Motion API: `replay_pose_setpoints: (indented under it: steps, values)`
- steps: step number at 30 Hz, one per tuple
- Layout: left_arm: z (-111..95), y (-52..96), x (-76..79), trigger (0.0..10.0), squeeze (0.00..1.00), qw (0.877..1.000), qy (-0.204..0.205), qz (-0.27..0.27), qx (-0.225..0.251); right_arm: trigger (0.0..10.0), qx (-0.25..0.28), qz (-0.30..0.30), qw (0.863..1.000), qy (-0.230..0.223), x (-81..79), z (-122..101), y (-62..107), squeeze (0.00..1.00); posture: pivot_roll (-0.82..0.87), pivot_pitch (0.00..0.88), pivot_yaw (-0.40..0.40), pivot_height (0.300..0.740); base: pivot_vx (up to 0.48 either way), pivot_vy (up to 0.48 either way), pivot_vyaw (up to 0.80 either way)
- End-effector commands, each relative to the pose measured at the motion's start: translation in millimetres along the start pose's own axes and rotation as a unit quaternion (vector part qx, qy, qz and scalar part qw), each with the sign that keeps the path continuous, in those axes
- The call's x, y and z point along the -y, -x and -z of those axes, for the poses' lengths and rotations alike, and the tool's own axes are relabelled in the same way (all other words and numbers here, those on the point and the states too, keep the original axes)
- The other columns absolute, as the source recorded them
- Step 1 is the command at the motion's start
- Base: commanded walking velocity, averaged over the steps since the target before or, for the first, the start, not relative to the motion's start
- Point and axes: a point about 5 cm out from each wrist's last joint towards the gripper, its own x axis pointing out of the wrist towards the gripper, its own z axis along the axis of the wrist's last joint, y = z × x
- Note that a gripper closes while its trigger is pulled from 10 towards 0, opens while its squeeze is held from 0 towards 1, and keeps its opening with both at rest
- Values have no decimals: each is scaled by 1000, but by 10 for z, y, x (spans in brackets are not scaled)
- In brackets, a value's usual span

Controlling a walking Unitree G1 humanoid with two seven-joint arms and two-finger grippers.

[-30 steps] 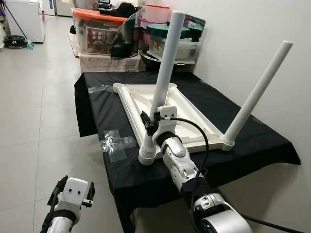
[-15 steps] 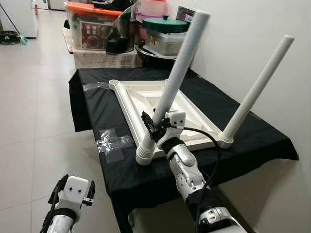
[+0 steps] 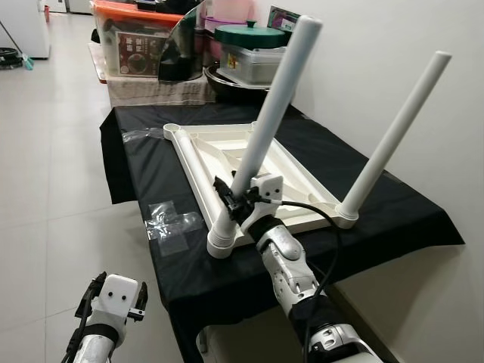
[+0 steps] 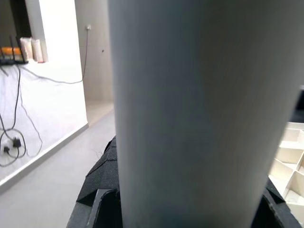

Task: Building children table

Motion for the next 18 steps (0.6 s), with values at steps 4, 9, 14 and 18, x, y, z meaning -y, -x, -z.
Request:
replay_pose_setpoints:
  steps: [4,9,14,18]
  values:
    - [5,-2,39,10000,0,1000,-4,7,3,0,-165,-24,986,-23,-128,592,211,0,128,0,-151,740,0,0,0]
    - [4,-8,68,10000,0,1000,-2,11,3,0,-178,-39,983,-24,-160,613,206,0,123,0,-154,740,0,0,0]
    - [11,-14,79,10000,0,1000,-2,12,2,0,-194,-49,980,-27,-182,631,191,0,120,0,-154,740,0,0,0]
    - [15,-18,85,10000,0,1000,-2,13,2,0,-204,-55,977,-32,-191,637,176,0,120,0,-156,740,0,0,0]
